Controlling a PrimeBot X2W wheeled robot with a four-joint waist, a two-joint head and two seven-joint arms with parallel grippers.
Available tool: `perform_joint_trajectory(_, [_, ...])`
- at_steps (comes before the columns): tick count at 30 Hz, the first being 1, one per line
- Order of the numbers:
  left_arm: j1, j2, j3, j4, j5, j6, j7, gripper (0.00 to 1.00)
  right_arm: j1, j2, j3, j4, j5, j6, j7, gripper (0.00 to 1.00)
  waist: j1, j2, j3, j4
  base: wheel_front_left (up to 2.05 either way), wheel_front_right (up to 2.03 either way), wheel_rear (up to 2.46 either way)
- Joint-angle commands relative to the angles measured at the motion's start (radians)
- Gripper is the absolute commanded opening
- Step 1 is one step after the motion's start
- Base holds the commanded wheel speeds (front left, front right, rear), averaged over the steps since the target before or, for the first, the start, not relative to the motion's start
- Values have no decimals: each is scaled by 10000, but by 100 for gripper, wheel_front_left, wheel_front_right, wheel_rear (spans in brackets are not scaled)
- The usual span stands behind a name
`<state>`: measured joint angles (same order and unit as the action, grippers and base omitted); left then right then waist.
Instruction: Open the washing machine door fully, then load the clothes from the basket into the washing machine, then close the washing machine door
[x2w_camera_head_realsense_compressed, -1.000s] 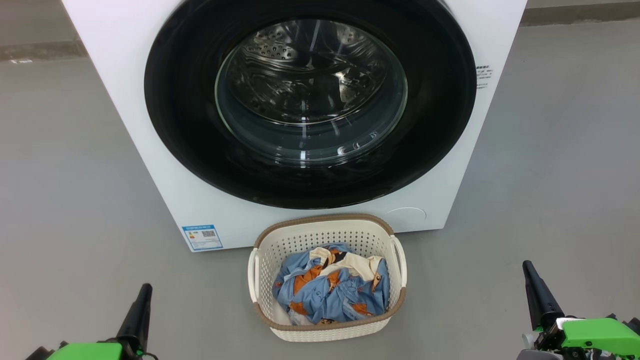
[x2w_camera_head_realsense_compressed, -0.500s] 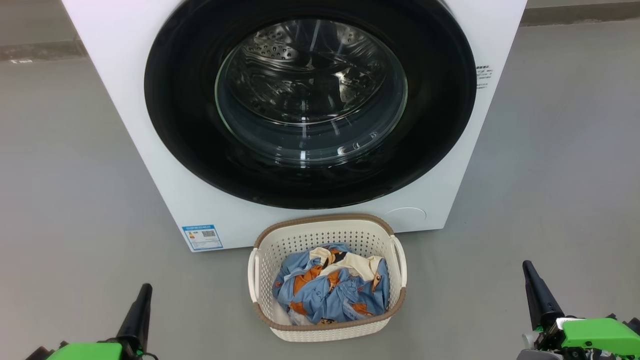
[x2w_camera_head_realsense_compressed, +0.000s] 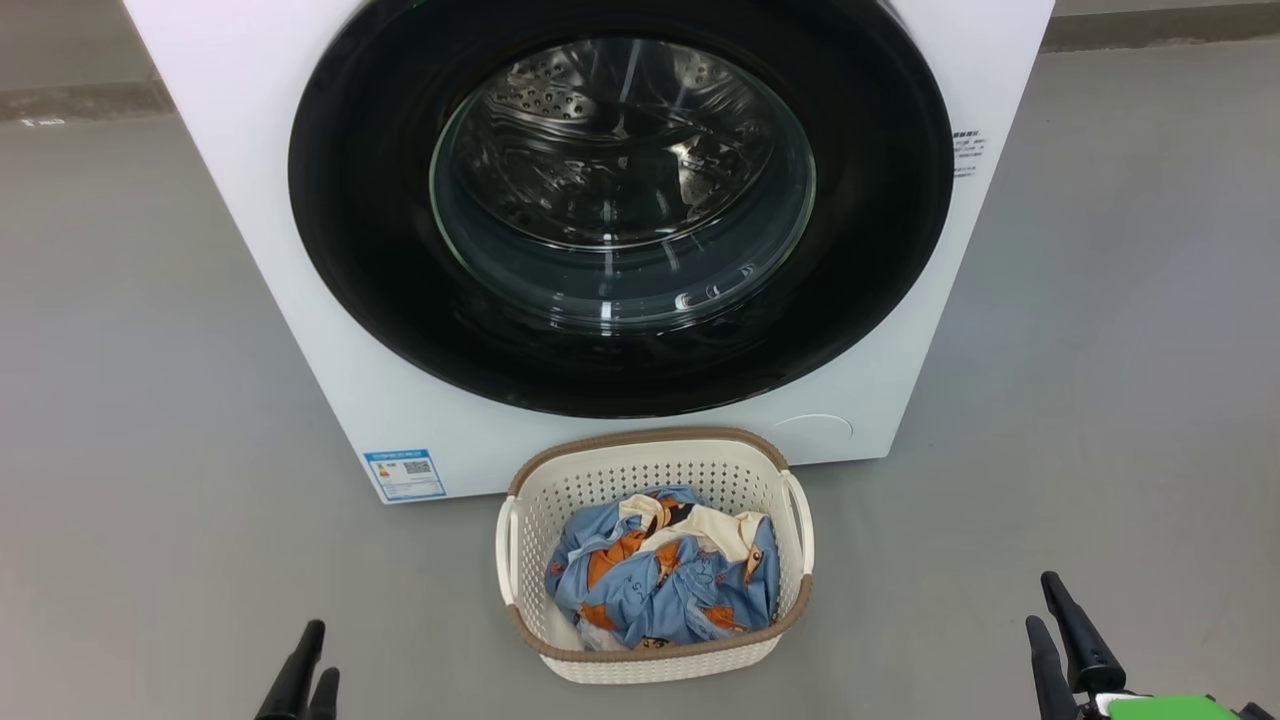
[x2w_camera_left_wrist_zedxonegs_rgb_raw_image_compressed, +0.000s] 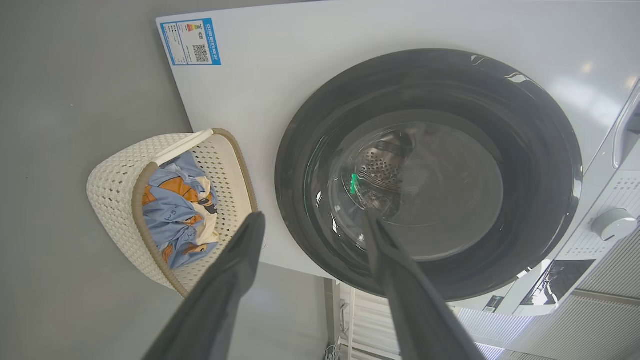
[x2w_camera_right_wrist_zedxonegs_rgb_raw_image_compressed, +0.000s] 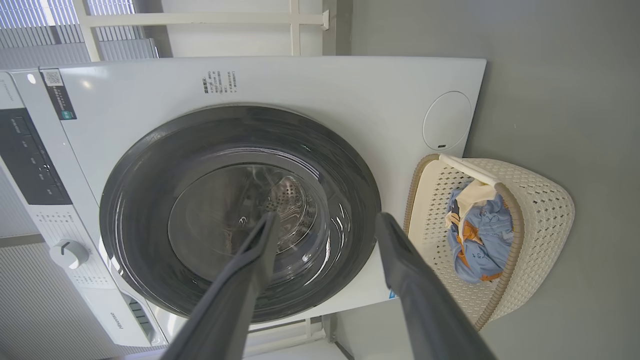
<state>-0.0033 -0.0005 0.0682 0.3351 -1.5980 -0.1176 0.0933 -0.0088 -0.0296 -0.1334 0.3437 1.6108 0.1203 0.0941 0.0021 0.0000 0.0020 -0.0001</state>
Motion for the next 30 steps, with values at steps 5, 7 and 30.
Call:
perform_joint_trajectory(5, [-252, 130, 6, -267, 163, -19, -214, 100, -265, -61, 126, -385, -321, 10, -194, 100, -19, 0, 22, -1, 0, 0, 0])
perform_joint_trajectory(7, [-257, 136, 17, -275, 260, -21, -273, 100, -276, -64, 144, -438, -475, 12, -253, 100, -20, 0, 27, -1, 0, 0, 0])
perform_joint_trajectory(30, [-322, 213, 261, -580, 3105, -35, -951, 100, -477, -320, 716, -1187, -3495, 31, -937, 100, -21, 0, 45, -12, 0, 0, 0])
